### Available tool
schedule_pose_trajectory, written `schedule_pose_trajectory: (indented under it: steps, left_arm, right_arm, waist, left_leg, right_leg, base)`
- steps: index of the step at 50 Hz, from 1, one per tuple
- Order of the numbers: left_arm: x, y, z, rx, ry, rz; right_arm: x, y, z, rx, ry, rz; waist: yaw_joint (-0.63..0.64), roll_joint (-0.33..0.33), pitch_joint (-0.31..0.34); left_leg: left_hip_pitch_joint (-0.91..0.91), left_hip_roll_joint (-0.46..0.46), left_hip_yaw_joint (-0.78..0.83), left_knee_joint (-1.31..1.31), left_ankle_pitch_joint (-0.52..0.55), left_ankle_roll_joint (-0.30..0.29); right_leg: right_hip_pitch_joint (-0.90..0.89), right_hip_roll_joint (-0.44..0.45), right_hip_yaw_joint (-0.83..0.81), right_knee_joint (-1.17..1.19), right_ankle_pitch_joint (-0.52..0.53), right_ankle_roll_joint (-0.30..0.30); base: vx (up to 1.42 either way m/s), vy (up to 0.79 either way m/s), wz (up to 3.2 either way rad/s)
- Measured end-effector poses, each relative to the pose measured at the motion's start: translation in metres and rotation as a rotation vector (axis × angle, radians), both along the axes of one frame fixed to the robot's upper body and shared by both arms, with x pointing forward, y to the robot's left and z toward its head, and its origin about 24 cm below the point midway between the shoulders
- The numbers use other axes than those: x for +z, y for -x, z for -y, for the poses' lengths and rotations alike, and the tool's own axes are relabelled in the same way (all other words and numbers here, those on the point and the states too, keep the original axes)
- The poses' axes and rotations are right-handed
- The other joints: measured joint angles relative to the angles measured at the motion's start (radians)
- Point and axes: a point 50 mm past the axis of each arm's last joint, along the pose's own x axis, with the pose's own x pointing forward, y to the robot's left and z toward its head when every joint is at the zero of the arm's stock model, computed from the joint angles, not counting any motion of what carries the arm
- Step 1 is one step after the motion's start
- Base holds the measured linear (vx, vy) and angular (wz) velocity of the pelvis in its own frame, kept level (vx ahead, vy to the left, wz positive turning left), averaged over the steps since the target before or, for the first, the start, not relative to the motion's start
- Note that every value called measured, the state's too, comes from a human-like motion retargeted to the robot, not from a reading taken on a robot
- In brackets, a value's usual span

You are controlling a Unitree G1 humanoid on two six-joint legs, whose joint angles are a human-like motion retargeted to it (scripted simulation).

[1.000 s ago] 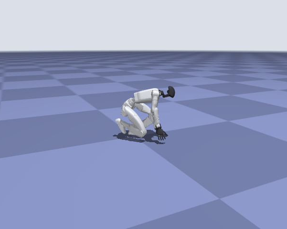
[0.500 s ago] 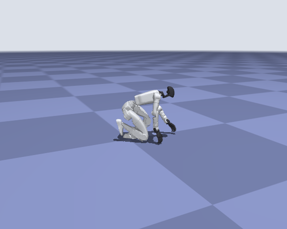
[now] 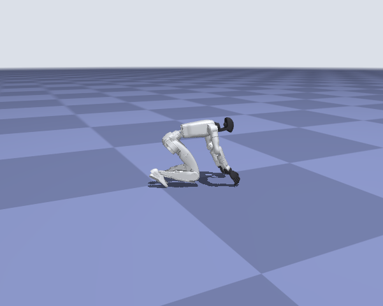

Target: Sport exercise

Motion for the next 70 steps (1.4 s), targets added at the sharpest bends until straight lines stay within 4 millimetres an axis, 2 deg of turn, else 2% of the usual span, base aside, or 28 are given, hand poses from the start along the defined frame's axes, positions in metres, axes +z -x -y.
schedule_pose_trajectory:
  steps: [2, 5, 9, 12, 18, 20, 22, 25, 27, 30, 32, 33, 35, 38, 40, 42, 45, 47, 50, 54, 56, 58, 60, 63, 65, 67, 68, 70]
  left_arm:
    - [-0.007, -0.001, 0.006, 0.010, 0.015, 0.026]
    - [-0.034, -0.006, 0.014, 0.039, 0.024, 0.016]
    - [-0.081, -0.009, 0.021, 0.090, 0.006, -0.024]
    - [-0.112, -0.009, 0.020, 0.144, -0.020, -0.050]
    - [-0.160, -0.001, 0.004, 0.277, -0.099, -0.076]
    - [-0.172, 0.003, -0.004, 0.320, -0.126, -0.075]
    - [-0.172, 0.006, -0.016, 0.366, -0.167, -0.043]
    - [-0.200, 0.014, -0.016, 0.385, -0.181, -0.058]
    - [-0.206, 0.021, -0.016, 0.368, -0.195, -0.012]
    - [-0.184, 0.025, -0.019, 0.362, -0.188, 0.125]
    - [-0.151, 0.031, -0.024, 0.361, -0.181, 0.274]
    - [-0.135, 0.033, -0.024, 0.357, -0.171, 0.340]
    - [-0.086, 0.041, -0.030, 0.364, -0.155, 0.495]
    - [-0.022, 0.052, -0.038, 0.390, -0.127, 0.649]
    - [0.014, 0.058, -0.049, 0.423, -0.111, 0.671]
    - [0.057, 0.061, -0.064, 0.445, -0.082, 0.608]
    - [0.080, 0.062, -0.076, 0.468, -0.058, 0.517]
    - [0.079, 0.059, -0.081, 0.480, -0.049, 0.464]
    - [0.066, 0.052, -0.085, 0.502, -0.035, 0.408]
    - [0.032, 0.036, -0.076, 0.513, -0.028, 0.363]
    - [0.017, 0.032, -0.077, 0.534, -0.032, 0.345]
    - [0.004, 0.029, -0.079, 0.557, -0.043, 0.333]
    - [-0.007, 0.028, -0.081, 0.579, -0.053, 0.327]
    - [-0.035, 0.022, -0.081, 0.598, -0.093, 0.284]
    - [-0.055, 0.019, -0.077, 0.601, -0.116, 0.258]
    - [-0.077, 0.015, -0.069, 0.595, -0.136, 0.230]
    - [-0.087, 0.014, -0.065, 0.591, -0.146, 0.220]
    - [-0.087, 0.014, -0.064, 0.595, -0.161, 0.229]
  right_arm:
    - [0.032, 0.012, 0.004, 0.009, -0.059, 0.103]
    - [0.060, 0.023, 0.007, 0.015, -0.127, 0.189]
    - [0.070, 0.026, 0.010, -0.015, -0.177, 0.203]
    - [0.066, 0.022, 0.008, -0.047, -0.193, 0.178]
    - [0.040, 0.008, -0.001, -0.135, -0.186, 0.104]
    - [0.029, 0.005, -0.004, -0.176, -0.169, 0.090]
    - [0.031, 0.006, -0.010, -0.225, -0.142, 0.110]
    - [0.009, 0.001, -0.016, -0.293, -0.097, 0.112]
    - [0.010, 0.003, -0.020, -0.357, -0.070, 0.159]
    - [0.008, 0.005, -0.017, -0.433, -0.035, 0.203]
    - [0.006, 0.007, -0.024, -0.464, -0.024, 0.242]
    - [0.000, 0.006, -0.025, -0.476, -0.017, 0.239]
    - [-0.006, 0.006, -0.031, -0.493, -0.018, 0.254]
    - [-0.027, 0.003, -0.037, -0.499, -0.020, 0.227]
    - [-0.039, 0.002, -0.043, -0.494, -0.020, 0.209]
    - [-0.043, 0.002, -0.051, -0.476, -0.021, 0.215]
    - [-0.049, 0.002, -0.055, -0.454, -0.002, 0.215]
    - [-0.055, 0.002, -0.056, -0.445, 0.023, 0.221]
    - [-0.066, 0.001, -0.055, -0.445, 0.061, 0.224]
    - [-0.092, 0.002, -0.053, -0.466, 0.100, 0.218]
    - [-0.104, 0.002, -0.053, -0.471, 0.112, 0.205]
    - [-0.115, 0.003, -0.054, -0.472, 0.118, 0.191]
    - [-0.124, 0.004, -0.056, -0.473, 0.122, 0.180]
    - [-0.152, 0.007, -0.058, -0.469, 0.130, 0.127]
    - [-0.171, 0.011, -0.059, -0.467, 0.134, 0.091]
    - [-0.191, 0.015, -0.056, -0.474, 0.143, 0.062]
    - [-0.199, 0.017, -0.055, -0.476, 0.147, 0.048]
    - [-0.203, 0.018, -0.046, -0.490, 0.152, 0.043]
  waist:
    - [0.050, -0.002, -0.021]
    - [0.130, -0.006, -0.111]
    - [0.181, -0.048, -0.231]
    - [0.196, -0.118, -0.282]
    - [0.219, -0.200, -0.327]
    - [0.223, -0.207, -0.337]
    - [0.202, -0.149, -0.289]
    - [0.205, -0.168, -0.345]
    - [0.167, -0.137, -0.322]
    - [0.142, -0.129, -0.320]
    - [0.083, -0.118, -0.301]
    - [0.064, -0.110, -0.316]
    - [0.011, -0.101, -0.305]
    - [-0.043, -0.048, -0.350]
    - [-0.078, -0.010, -0.374]
    - [-0.111, 0.010, -0.342]
    - [-0.129, 0.048, -0.322]
    - [-0.128, 0.075, -0.311]
    - [-0.121, 0.110, -0.283]
    - [-0.192, 0.136, -0.161]
    - [-0.218, 0.146, -0.094]
    - [-0.236, 0.160, -0.037]
    - [-0.227, 0.169, 0.000]
    - [-0.166, 0.189, 0.000]
    - [-0.105, 0.205, 0.000]
    - [-0.030, 0.201, 0.000]
    - [0.009, 0.192, 0.000]
    - [0.046, 0.175, 0.000]
  left_leg:
    - [0.000, 0.028, -0.017, 0.021, 0.000, -0.008]
    - [0.000, 0.122, -0.046, 0.079, 0.000, 0.018]
    - [0.000, 0.310, -0.035, 0.163, 0.000, 0.184]
    - [0.000, 0.343, 0.023, 0.177, 0.000, 0.243]
    - [0.000, 0.375, 0.063, 0.197, 0.000, 0.286]
    - [0.000, 0.385, 0.058, 0.196, 0.000, 0.298]
    - [0.000, 0.371, -0.034, 0.218, 0.000, 0.296]
    - [0.000, 0.391, -0.012, 0.196, 0.000, 0.319]
    - [0.000, 0.359, -0.069, 0.198, 0.000, 0.319]
    - [0.000, 0.331, -0.103, 0.184, 0.000, 0.321]
    - [0.002, 0.287, -0.118, 0.171, 0.000, 0.330]
    - [0.002, 0.276, -0.113, 0.156, 0.000, 0.338]
    - [0.026, 0.240, -0.112, 0.128, 0.000, 0.345]
    - [0.023, 0.227, -0.114, 0.067, 0.000, 0.369]
    - [0.022, 0.213, -0.118, 0.029, 0.000, 0.375]
    - [0.059, 0.194, -0.125, -0.006, 0.000, 0.372]
    - [0.094, 0.181, -0.135, -0.063, 0.000, 0.377]
    - [0.122, 0.183, -0.140, -0.099, 0.000, 0.382]
    - [0.185, 0.192, -0.151, -0.149, 0.000, 0.396]
    - [0.374, 0.151, -0.195, -0.261, 0.000, 0.440]
    - [0.464, 0.172, -0.242, -0.312, 0.000, 0.461]
    - [0.531, 0.232, -0.309, -0.354, 0.000, 0.462]
    - [0.591, 0.322, -0.358, -0.391, 0.000, 0.462]
    - [0.688, 0.448, -0.386, -0.412, 0.000, 0.462]
    - [0.780, 0.490, -0.346, -0.403, 0.000, 0.462]
    - [0.906, 0.484, -0.253, -0.373, 0.000, 0.449]
    - [0.968, 0.484, -0.213, -0.360, 0.000, 0.409]
    - [1.057, 0.446, -0.185, -0.340, 0.000, 0.343]
  right_leg:
    - [0.000, 0.035, -0.010, -0.032, 0.000, -0.010]
    - [0.000, 0.094, -0.039, -0.087, 0.000, -0.031]
    - [0.000, 0.121, -0.041, -0.133, 0.000, -0.053]
    - [0.003, 0.135, 0.020, -0.143, 0.000, -0.054]
    - [0.085, 0.181, 0.069, -0.205, 0.000, -0.074]
    - [0.118, 0.191, 0.061, -0.233, 0.000, -0.090]
    - [0.217, 0.183, -0.033, -0.286, 0.000, -0.116]
    - [0.220, 0.195, -0.024, -0.318, 0.000, -0.124]
    - [0.279, 0.171, -0.084, -0.356, 0.000, -0.141]
    - [0.322, 0.132, -0.120, -0.381, 0.000, -0.141]
    - [0.373, 0.079, -0.151, -0.393, 0.000, -0.115]
    - [0.382, 0.064, -0.156, -0.393, 0.000, -0.093]
    - [0.419, 0.026, -0.156, -0.398, 0.000, -0.048]
    - [0.357, -0.005, -0.144, -0.431, 0.000, -0.050]
    - [0.324, -0.039, -0.153, -0.395, 0.000, -0.031]
    - [0.309, -0.071, -0.157, -0.324, 0.015, 0.001]
    - [0.211, -0.107, -0.164, -0.209, 0.059, 0.031]
    - [0.124, -0.132, -0.169, -0.128, 0.075, 0.059]
    - [0.000, -0.157, -0.175, -0.028, 0.072, 0.086]
    - [0.000, -0.235, -0.240, -0.002, 0.000, 0.092]
    - [0.000, -0.254, -0.285, -0.031, 0.000, 0.087]
    - [0.000, -0.257, -0.353, -0.075, 0.000, 0.066]
    - [0.000, -0.230, -0.421, -0.125, 0.000, 0.044]
    - [0.000, -0.138, -0.511, -0.196, 0.000, 0.022]
    - [0.000, -0.064, -0.538, -0.222, 0.000, 0.035]
    - [0.000, 0.000, -0.524, -0.211, 0.000, 0.051]
    - [0.000, 0.032, -0.520, -0.201, 0.000, 0.050]
    - [0.000, 0.039, -0.513, -0.168, 0.000, 0.034]
  base:
    - [0.47, -0.09, -1.25]
    - [0.50, -0.10, -1.66]
    - [0.46, -0.08, -0.70]
    - [0.38, -0.02, -0.27]
    - [0.33, 0.01, -0.83]
    - [0.28, -0.01, -0.29]
    - [0.26, -0.03, 0.51]
    - [0.24, -0.05, -0.13]
    - [0.19, -0.09, 2.16]
    - [0.15, -0.12, 2.44]
    - [0.14, -0.13, 3.63]
    - [0.13, -0.12, 3.39]
    - [0.12, -0.10, 2.90]
    - [0.14, -0.05, 1.74]
    - [0.17, -0.05, 1.26]
    - [0.20, -0.04, 0.62]
    - [0.24, -0.01, 0.00]
    - [0.26, 0.00, -0.53]
    - [0.27, 0.00, -1.02]
    - [0.29, -0.06, 0.39]
    - [0.19, -0.12, -0.19]
    - [0.12, -0.24, -0.19]
    - [0.09, -0.26, -0.97]
    - [0.12, -0.10, -1.90]
    - [0.12, 0.19, -2.49]
    - [0.04, 0.26, -2.34]
    - [0.00, 0.12, -1.66]
    - [-0.01, 0.01, -0.44]
